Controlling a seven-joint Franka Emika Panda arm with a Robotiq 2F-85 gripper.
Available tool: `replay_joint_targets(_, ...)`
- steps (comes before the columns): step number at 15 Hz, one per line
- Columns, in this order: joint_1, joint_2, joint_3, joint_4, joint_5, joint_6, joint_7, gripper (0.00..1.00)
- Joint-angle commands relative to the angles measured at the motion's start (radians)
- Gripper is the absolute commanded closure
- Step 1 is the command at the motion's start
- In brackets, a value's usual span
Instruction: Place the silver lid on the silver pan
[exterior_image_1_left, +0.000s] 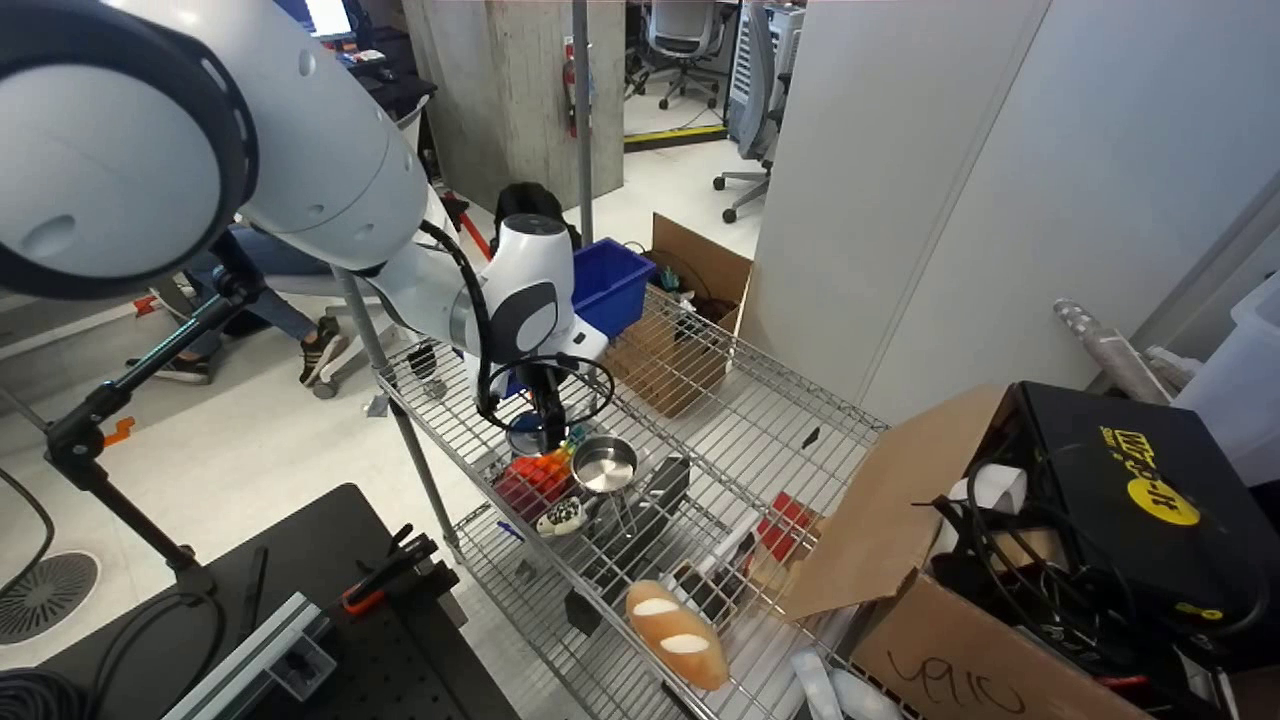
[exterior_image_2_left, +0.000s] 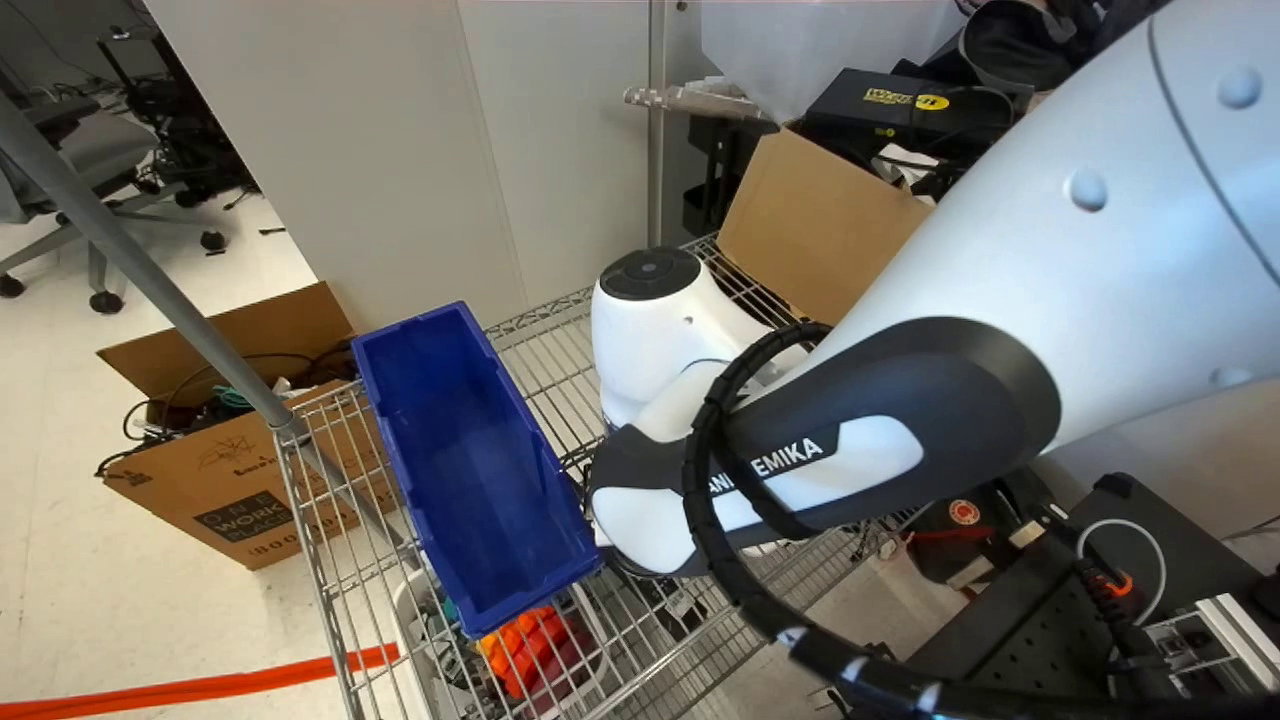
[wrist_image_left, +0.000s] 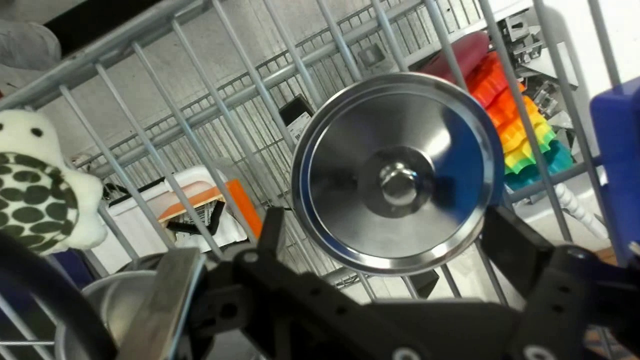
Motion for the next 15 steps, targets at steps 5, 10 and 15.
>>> replay_joint_targets(5,0.03,0.049,-0.007,0.065,0.014,-0.045,0.021,0.4)
replay_joint_targets(10,0.035,0.046,-0.008,0.075,0.013,-0.053,0.028,0.77)
replay_joint_targets(15,0.031,0.038,-0.01,0.07,0.013,-0.055,0.038,0.95)
